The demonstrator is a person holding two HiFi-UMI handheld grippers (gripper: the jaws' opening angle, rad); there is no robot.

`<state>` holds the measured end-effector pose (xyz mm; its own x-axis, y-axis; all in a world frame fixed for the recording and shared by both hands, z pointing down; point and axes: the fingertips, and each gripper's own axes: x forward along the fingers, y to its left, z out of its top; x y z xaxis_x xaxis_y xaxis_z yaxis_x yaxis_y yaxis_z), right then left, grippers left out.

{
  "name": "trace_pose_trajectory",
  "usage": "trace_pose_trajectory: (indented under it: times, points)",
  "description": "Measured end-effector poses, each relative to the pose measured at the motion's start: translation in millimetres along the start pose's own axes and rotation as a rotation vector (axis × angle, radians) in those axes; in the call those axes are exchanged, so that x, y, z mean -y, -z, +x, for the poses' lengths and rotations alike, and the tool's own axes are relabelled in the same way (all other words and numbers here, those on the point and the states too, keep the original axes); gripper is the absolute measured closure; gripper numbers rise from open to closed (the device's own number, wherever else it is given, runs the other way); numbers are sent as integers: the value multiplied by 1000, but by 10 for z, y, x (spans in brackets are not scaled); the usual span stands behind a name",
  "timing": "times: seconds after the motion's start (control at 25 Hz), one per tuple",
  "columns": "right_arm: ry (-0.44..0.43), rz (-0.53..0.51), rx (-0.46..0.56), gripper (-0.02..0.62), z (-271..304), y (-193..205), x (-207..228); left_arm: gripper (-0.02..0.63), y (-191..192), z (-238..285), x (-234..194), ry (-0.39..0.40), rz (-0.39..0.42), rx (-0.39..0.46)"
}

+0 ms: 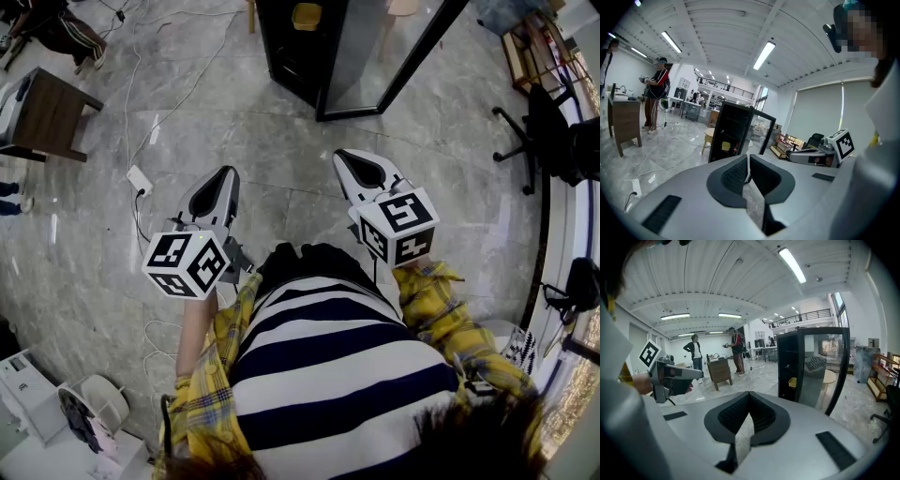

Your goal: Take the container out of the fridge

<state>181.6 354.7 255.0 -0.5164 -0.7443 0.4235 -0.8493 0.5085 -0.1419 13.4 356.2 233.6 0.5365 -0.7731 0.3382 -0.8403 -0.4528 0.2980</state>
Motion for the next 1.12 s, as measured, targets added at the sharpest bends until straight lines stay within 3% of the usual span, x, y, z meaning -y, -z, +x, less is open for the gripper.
trace_pose_trajectory:
  times: [0.36,0.64,0.84,1.12]
  points:
    - [12,17,-1,568,-54,81,100,577,62,39,77,0,17,-2]
    - [-35,9,-37,568,101,156,63,577,152,41,-60,-62,51,-16]
    - [-51,-16,-63,568,360,114,-14,577,156,110,-277,-69,33,-23]
    - [-44,-34,-74,568,802,-24,21,577,-25,373,-759,-109,68,5]
